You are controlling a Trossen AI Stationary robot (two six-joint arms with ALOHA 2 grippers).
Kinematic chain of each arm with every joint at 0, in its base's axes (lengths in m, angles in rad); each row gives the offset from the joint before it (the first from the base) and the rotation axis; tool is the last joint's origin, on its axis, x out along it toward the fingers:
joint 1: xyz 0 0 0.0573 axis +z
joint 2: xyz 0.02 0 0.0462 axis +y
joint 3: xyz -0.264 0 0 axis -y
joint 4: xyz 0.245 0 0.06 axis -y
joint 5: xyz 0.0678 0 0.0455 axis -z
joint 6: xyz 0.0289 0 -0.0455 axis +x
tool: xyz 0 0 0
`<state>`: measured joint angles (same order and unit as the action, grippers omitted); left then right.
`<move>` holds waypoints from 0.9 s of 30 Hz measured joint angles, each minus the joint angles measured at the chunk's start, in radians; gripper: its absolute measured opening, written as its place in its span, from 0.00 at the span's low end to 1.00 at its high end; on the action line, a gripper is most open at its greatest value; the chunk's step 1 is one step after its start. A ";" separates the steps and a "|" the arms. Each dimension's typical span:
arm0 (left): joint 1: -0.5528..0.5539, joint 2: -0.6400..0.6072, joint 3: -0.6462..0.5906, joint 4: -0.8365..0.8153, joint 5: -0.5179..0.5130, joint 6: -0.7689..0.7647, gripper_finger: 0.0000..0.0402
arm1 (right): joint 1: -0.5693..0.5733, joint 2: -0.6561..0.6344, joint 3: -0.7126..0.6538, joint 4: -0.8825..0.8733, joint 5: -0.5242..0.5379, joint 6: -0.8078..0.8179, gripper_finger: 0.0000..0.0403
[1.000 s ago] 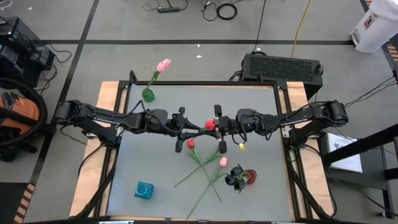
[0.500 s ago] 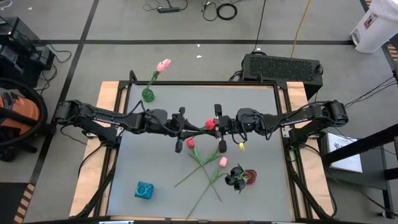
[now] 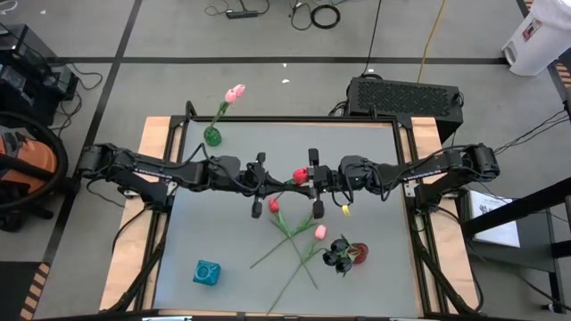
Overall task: Sort flowers into vase by color
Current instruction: Put the right red flower into the blue vase
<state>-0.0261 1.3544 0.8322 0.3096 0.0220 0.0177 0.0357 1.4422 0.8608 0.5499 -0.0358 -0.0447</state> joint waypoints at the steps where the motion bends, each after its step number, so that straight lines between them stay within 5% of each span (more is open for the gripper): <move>1: 0.000 0.000 0.000 -0.003 -0.001 0.008 0.01 | 0.000 0.000 0.000 -0.001 0.003 -0.004 0.13; 13: 0.001 -0.035 0.000 -0.093 -0.001 0.026 0.00 | 0.014 -0.096 0.000 -0.186 0.011 -0.024 0.31; 27: 0.000 -0.334 -0.001 -0.439 -0.001 0.046 0.02 | 0.019 -0.245 0.000 -0.456 0.008 0.044 0.33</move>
<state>-0.0257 1.0203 0.8310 -0.1295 0.0212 0.0640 0.0547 1.1974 0.8608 0.0941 -0.0280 -0.0006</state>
